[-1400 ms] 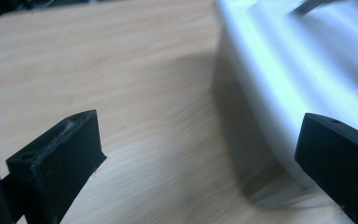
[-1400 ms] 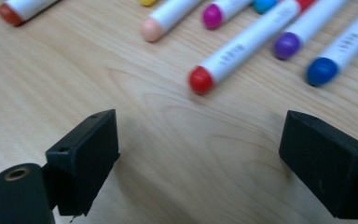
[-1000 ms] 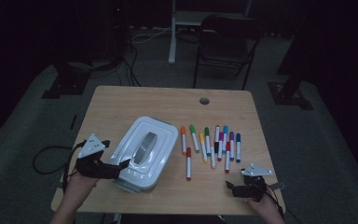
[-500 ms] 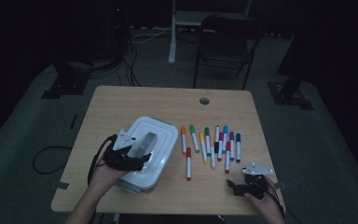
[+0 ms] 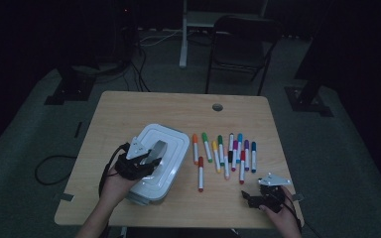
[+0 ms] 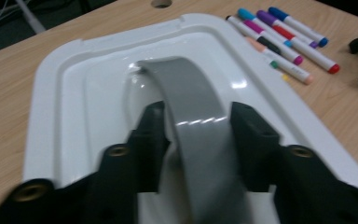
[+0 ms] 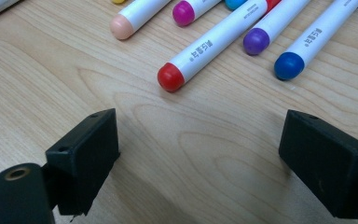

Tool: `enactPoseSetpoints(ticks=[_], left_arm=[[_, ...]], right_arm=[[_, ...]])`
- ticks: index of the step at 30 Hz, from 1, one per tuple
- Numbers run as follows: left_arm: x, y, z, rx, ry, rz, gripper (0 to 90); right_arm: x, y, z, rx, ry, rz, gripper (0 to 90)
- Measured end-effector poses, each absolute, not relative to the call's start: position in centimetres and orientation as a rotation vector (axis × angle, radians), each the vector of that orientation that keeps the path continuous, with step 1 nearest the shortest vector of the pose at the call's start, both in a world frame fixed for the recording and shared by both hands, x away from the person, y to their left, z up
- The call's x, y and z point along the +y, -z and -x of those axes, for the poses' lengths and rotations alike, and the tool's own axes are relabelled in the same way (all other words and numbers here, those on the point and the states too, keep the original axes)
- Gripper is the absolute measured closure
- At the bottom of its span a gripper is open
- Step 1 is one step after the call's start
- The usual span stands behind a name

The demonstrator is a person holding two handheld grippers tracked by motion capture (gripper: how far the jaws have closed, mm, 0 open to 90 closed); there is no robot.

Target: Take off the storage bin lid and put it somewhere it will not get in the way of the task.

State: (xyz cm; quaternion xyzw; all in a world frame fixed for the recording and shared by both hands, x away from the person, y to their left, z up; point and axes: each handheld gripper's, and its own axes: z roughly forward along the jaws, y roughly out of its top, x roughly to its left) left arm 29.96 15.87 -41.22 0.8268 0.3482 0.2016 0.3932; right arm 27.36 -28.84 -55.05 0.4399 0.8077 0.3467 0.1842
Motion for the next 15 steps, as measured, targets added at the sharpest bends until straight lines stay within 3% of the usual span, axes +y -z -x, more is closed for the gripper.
enactPoseSetpoints(ticks=[11,15], left_arm=[[16.4,40.2,-29.7,0.891,-0.445,-2.05,68.4],[16.8,39.4,-29.6,0.883,-0.403,-2.015,68.5]], right_arm=[[-28.9,55.1,-27.5,2.275,-0.979,-1.238,11.4],[-29.2,55.0,-27.6,2.271,-0.987,-1.234,15.6]])
